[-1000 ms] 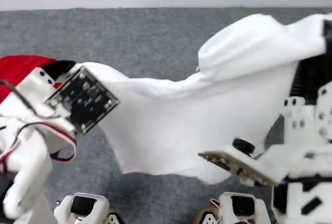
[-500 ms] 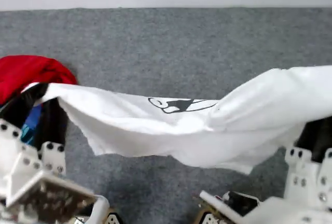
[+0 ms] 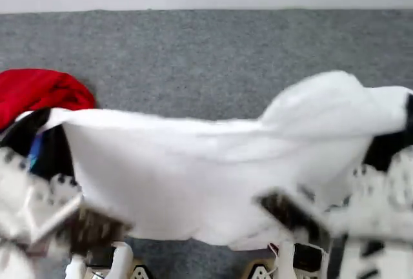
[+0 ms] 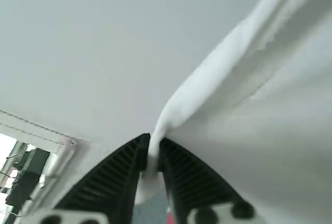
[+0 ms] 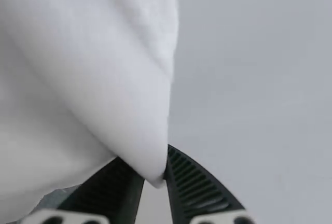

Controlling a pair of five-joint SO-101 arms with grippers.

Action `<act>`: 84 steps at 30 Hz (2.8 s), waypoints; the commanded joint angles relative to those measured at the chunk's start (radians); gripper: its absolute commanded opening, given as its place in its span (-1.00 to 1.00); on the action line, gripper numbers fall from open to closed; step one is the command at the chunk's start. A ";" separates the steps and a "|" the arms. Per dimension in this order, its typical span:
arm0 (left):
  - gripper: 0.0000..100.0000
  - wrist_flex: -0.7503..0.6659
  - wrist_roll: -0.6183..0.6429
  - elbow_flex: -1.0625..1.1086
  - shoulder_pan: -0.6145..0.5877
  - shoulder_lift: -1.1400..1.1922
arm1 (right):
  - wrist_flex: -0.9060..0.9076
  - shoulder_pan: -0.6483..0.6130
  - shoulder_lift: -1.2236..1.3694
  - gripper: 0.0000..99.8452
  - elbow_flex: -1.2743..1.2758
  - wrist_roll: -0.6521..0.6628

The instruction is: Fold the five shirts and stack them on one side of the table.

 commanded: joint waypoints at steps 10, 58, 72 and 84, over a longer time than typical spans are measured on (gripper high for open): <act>-0.97 -0.595 -0.006 0.668 -0.005 0.061 | -0.611 -0.136 0.015 -0.98 0.744 -0.009; -0.97 -0.954 -0.206 0.308 -0.060 1.056 | -1.279 -0.242 1.040 -0.98 0.371 -0.005; -0.97 -0.405 -0.207 0.306 -0.058 0.904 | -0.848 -0.236 0.624 -0.98 0.707 -0.005; -0.97 -0.158 -0.206 0.314 -0.060 0.971 | -0.519 -0.234 0.237 -0.98 1.025 -0.006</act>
